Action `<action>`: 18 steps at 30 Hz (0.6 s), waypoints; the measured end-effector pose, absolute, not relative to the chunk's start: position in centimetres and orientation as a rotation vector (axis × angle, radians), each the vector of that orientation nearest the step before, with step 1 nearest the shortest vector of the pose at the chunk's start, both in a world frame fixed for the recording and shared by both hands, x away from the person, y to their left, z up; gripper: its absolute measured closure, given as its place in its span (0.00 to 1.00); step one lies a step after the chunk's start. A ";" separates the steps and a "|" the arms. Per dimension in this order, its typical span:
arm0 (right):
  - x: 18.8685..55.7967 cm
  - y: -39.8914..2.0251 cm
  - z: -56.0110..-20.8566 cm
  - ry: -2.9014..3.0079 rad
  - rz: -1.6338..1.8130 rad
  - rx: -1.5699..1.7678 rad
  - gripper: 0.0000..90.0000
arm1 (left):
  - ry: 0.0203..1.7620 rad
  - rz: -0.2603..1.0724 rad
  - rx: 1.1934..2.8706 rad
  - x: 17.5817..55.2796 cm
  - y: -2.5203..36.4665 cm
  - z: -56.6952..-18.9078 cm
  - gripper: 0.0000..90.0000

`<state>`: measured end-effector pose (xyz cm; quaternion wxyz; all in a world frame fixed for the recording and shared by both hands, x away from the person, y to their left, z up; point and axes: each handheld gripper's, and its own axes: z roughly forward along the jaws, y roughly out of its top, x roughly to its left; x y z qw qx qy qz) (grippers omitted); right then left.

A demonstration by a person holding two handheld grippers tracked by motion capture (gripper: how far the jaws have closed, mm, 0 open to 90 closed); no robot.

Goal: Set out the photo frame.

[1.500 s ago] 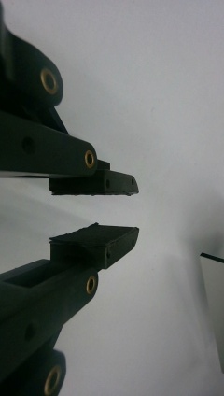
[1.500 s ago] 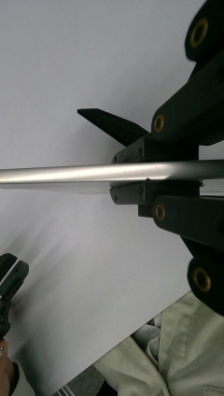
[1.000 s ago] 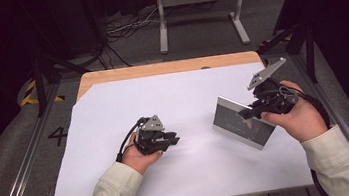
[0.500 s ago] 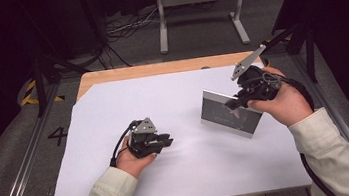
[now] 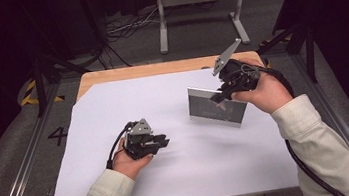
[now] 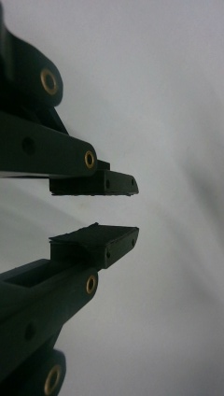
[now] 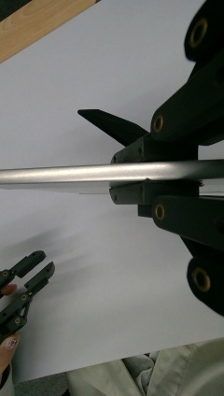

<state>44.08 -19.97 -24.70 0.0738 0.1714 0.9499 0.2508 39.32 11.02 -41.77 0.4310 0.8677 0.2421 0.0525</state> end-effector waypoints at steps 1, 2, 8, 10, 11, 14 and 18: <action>44.2 -19.8 -24.7 2.858 0.753 0.507 0.93 | 0.607 0.129 2.162 39.3 11.0 -41.8 0.82; 44.4 -19.7 -24.8 2.864 0.760 0.497 0.93 | 0.603 0.126 2.163 39.4 11.0 -41.8 0.82; 45.3 -18.9 -25.3 2.888 0.762 0.410 0.93 | 0.604 0.123 2.161 39.4 10.9 -41.8 0.82; 45.6 -18.6 -25.4 2.893 0.768 0.385 0.93 | 0.604 0.121 2.164 39.4 11.0 -41.8 0.82; 45.7 -18.5 -25.5 2.903 0.773 0.401 0.93 | 0.605 0.122 2.163 39.4 11.0 -41.8 0.82; 46.2 -18.2 -25.5 2.920 0.795 0.369 0.93 | 0.606 0.123 2.161 39.4 11.0 -41.8 0.82; 46.5 -17.8 -25.7 2.930 0.811 0.336 0.93 | 0.602 0.130 2.162 39.4 11.0 -41.8 0.82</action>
